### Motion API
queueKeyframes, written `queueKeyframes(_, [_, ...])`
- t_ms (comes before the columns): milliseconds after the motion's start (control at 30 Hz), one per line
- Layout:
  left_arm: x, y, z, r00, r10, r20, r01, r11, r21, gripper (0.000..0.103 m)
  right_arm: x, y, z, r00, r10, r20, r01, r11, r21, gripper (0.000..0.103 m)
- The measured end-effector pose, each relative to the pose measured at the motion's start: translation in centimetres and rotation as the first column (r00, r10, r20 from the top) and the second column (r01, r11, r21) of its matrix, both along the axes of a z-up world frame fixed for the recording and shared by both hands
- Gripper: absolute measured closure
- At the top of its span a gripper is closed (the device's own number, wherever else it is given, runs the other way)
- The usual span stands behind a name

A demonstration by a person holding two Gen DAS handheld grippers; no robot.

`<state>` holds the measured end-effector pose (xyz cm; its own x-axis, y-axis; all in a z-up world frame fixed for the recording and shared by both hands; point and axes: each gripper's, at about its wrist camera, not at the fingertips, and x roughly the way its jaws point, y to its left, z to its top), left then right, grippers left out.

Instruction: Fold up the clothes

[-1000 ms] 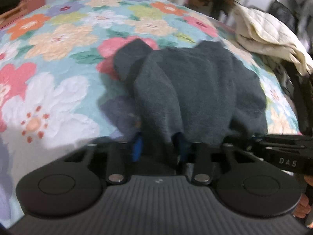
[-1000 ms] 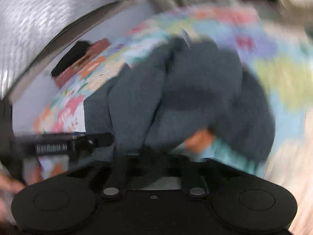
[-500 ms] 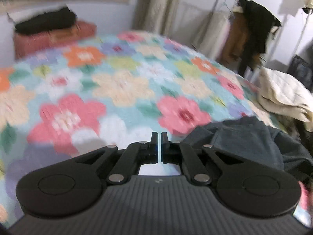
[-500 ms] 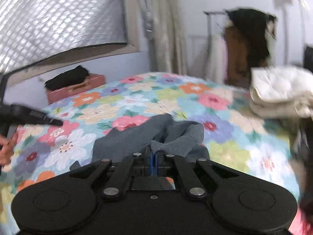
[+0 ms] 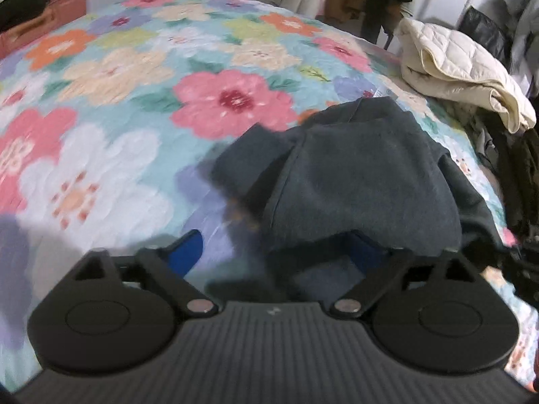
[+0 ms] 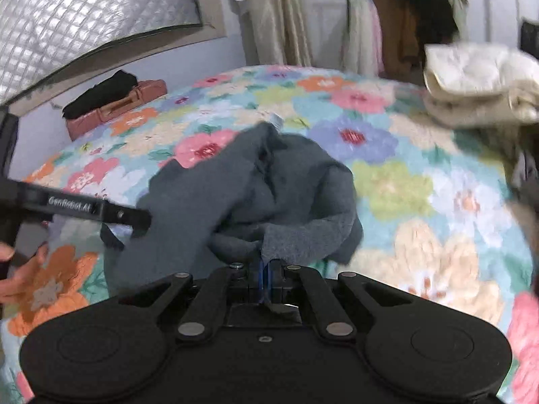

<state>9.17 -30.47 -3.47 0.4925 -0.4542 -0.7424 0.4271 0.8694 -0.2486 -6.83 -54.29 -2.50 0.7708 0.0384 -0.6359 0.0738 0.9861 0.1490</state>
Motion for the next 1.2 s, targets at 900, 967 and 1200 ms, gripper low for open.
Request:
queueKeyframes(900, [1.7, 4.4, 0.2, 0.996, 0.087, -0.036, -0.086, 0.996, 0.011, 0.083, -0.4, -5.1, -2.0, 0.992, -0.128, -0.014, 0.128, 0.991, 0.034, 0.100])
queueKeyframes(967, [1.4, 3.7, 0.1, 0.997, 0.066, -0.030, -0.066, 0.998, -0.023, 0.044, -0.5, -5.0, -1.7, 0.992, -0.129, -0.012, 0.129, 0.991, 0.023, 0.101])
queueKeyframes(1200, [2.0, 2.4, -0.8, 0.994, 0.039, -0.097, -0.045, 0.997, -0.064, 0.018, -1.4, -7.2, -3.0, 0.975, -0.220, -0.040, 0.220, 0.975, 0.015, 0.101])
